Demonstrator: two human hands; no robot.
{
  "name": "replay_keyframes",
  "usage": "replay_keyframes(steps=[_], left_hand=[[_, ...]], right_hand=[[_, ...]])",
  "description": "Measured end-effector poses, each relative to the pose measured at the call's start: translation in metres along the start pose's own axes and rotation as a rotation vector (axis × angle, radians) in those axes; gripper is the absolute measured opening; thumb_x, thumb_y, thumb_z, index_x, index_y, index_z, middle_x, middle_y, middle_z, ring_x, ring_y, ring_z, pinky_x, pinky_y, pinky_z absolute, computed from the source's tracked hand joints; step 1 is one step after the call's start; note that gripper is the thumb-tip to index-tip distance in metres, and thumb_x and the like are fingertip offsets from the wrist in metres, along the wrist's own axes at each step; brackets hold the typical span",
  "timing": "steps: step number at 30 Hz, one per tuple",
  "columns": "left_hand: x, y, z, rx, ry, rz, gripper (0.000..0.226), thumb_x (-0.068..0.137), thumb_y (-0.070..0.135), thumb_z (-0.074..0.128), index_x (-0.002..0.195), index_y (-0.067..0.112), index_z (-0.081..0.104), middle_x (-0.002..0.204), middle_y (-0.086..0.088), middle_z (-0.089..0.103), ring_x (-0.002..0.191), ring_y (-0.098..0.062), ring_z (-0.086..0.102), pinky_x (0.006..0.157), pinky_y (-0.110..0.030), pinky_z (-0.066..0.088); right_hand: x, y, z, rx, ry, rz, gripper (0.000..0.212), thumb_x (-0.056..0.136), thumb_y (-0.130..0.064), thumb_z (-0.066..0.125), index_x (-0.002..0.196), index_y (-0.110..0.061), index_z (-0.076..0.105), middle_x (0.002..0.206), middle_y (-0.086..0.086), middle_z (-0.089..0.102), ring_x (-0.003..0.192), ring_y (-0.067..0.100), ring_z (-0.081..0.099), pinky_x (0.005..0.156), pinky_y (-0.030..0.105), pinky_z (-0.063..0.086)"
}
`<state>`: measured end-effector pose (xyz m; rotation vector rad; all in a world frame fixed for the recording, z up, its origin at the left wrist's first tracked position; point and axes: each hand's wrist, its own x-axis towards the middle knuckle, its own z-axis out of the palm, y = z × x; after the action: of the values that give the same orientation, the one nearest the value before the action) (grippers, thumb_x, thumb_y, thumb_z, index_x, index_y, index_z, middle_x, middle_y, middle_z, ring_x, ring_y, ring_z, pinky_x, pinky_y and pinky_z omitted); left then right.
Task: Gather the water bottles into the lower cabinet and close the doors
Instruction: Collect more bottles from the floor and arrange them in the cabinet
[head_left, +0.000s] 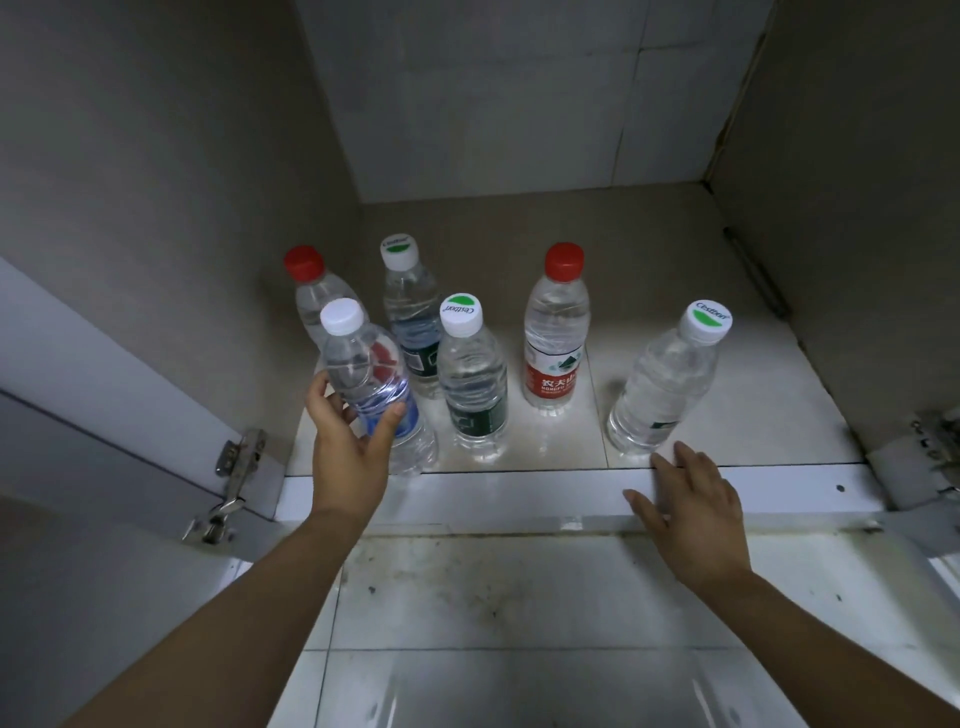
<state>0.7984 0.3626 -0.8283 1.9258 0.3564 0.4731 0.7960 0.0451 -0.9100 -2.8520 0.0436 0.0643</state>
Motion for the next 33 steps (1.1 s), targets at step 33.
replay_keyframes(steps=[33], left_hand=[[0.035,0.043,-0.06,0.105,-0.116,-0.021,0.065,0.07,0.027,0.079,0.125,0.031,0.044,0.132,-0.001,0.049,0.115,-0.016,0.051,0.099,-0.039,0.044]], right_hand=[[0.055,-0.191,-0.137,0.461,-0.058,-0.556,0.065,0.082,-0.017,0.068,0.138,-0.021,0.036,0.135,0.006,0.047,0.121,0.02,0.048,0.1,0.03,0.042]])
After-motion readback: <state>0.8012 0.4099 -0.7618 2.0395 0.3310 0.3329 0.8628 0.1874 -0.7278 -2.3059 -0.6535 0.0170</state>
